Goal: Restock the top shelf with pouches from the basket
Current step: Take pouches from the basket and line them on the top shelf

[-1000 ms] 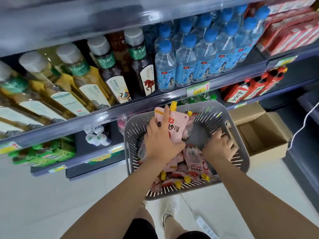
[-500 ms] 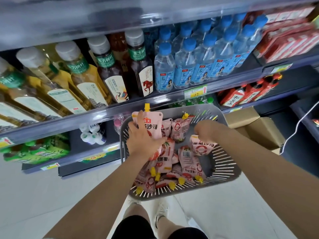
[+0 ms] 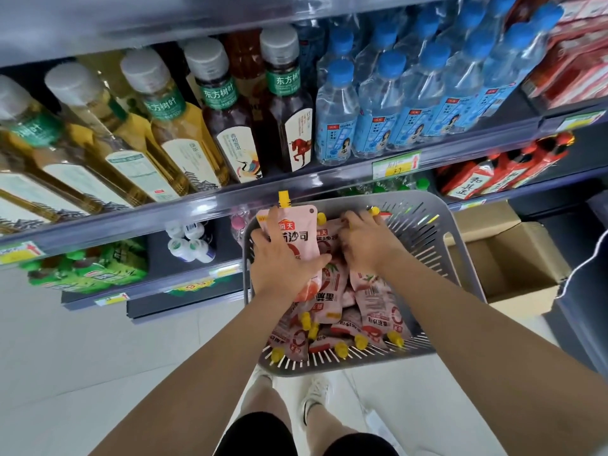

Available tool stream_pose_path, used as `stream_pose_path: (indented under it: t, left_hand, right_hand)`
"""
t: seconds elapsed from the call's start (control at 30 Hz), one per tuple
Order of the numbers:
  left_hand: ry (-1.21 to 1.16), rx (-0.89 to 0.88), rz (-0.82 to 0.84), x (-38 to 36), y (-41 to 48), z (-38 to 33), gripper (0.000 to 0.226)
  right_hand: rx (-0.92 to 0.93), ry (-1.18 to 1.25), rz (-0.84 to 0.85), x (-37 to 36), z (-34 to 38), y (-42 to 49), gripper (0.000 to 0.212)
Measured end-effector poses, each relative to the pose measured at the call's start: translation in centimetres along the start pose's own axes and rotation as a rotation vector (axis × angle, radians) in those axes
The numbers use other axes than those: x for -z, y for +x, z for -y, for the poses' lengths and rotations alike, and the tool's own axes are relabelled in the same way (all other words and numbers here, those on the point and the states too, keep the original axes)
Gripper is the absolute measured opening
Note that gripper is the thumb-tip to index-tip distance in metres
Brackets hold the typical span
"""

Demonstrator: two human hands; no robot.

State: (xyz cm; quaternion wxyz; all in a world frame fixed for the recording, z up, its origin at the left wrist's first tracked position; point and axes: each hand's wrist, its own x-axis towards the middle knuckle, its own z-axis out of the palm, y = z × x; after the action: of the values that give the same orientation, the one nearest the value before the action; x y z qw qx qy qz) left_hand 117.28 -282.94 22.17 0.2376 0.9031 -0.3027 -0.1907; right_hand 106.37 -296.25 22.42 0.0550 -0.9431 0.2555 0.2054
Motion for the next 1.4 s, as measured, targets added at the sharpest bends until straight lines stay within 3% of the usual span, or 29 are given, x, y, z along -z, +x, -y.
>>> stream_pose_path:
  t: [0.07,0.27,0.47,0.63,0.73,0.93,1.1,1.4]
  left_hand:
    - [0.016,0.008,-0.005,-0.3,0.0,0.1,0.117]
    - [-0.059,-0.002,0.012,-1.0,-0.5,0.5,0.114]
    - [-0.081,0.004,0.042,-1.7,-0.9,0.8,0.127]
    - [-0.136,-0.005,0.029,-2.3,-1.2,1.1,0.127]
    - [-0.160,-0.017,0.012,-2.5,-1.2,1.1,0.124]
    - [-0.089,-0.128,0.021,-1.1,-1.4,0.4,0.120]
    - [0.067,-0.270,0.091,1.4,-2.2,-0.1,0.120]
    - [-0.008,-0.386,-0.027,10.5,-4.4,1.5,0.120]
  right_hand:
    - [-0.068,0.164,-0.071,-2.2,-0.2,-0.3,0.046]
    - [-0.349,0.698,-0.366,-7.0,0.3,-2.4,0.097]
    - [-0.562,1.134,-0.186,-9.2,0.9,-1.1,0.129]
    - [-0.593,1.248,-0.224,-10.5,0.6,0.3,0.123]
    - [-0.589,1.212,-0.220,-10.1,-0.1,0.2,0.111]
    - [-0.654,0.904,-0.207,-7.1,-0.8,-2.2,0.094]
    - [-0.664,0.772,-0.267,-4.7,0.2,-5.5,0.098]
    - [-0.655,0.730,-0.358,3.3,5.9,-11.4,0.109]
